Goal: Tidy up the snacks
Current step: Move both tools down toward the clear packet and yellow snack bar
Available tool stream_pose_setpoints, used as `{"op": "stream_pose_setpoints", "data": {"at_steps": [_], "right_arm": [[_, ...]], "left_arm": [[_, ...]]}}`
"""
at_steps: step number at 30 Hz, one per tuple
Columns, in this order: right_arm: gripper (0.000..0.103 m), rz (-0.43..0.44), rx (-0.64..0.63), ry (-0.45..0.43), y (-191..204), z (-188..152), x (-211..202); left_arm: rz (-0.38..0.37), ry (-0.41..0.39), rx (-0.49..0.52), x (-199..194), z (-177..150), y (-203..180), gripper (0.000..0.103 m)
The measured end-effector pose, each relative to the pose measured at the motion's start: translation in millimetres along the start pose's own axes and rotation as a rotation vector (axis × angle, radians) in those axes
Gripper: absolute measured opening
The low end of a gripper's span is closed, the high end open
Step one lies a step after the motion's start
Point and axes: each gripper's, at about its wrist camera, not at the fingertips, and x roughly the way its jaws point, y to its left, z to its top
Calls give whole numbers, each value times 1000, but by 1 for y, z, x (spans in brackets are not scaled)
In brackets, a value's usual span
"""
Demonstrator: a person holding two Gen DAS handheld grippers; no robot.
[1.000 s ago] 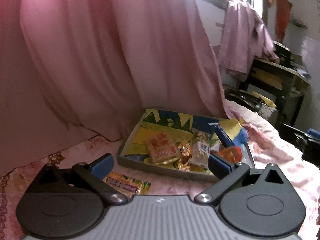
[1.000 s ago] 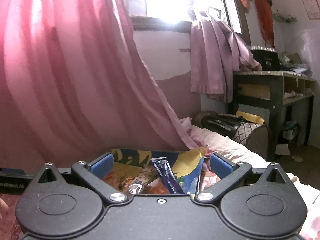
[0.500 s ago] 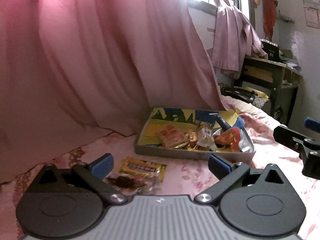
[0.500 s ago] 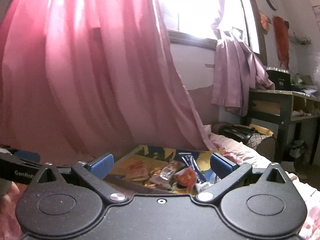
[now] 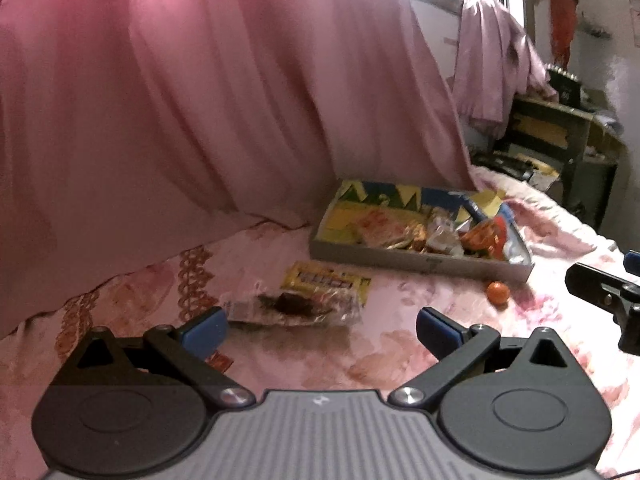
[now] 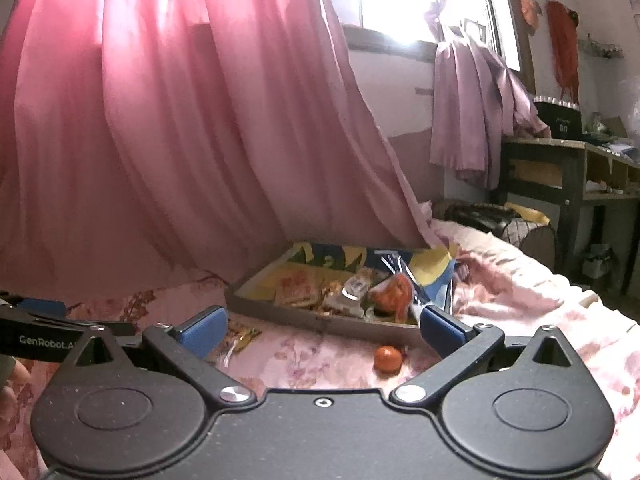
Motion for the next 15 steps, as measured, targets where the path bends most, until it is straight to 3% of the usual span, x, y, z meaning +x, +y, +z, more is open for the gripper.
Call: {"op": "stream_pose_setpoints", "data": {"at_steps": [5, 11, 15], "right_arm": [[102, 7, -18, 46, 6, -6, 8], [102, 15, -31, 94, 11, -11, 17], [102, 24, -56, 127, 18, -16, 24]], "left_arm": [[28, 34, 9, 2, -4, 2, 103], [101, 140, 2, 13, -8, 7, 103], [110, 200, -47, 21, -10, 17, 103]]}}
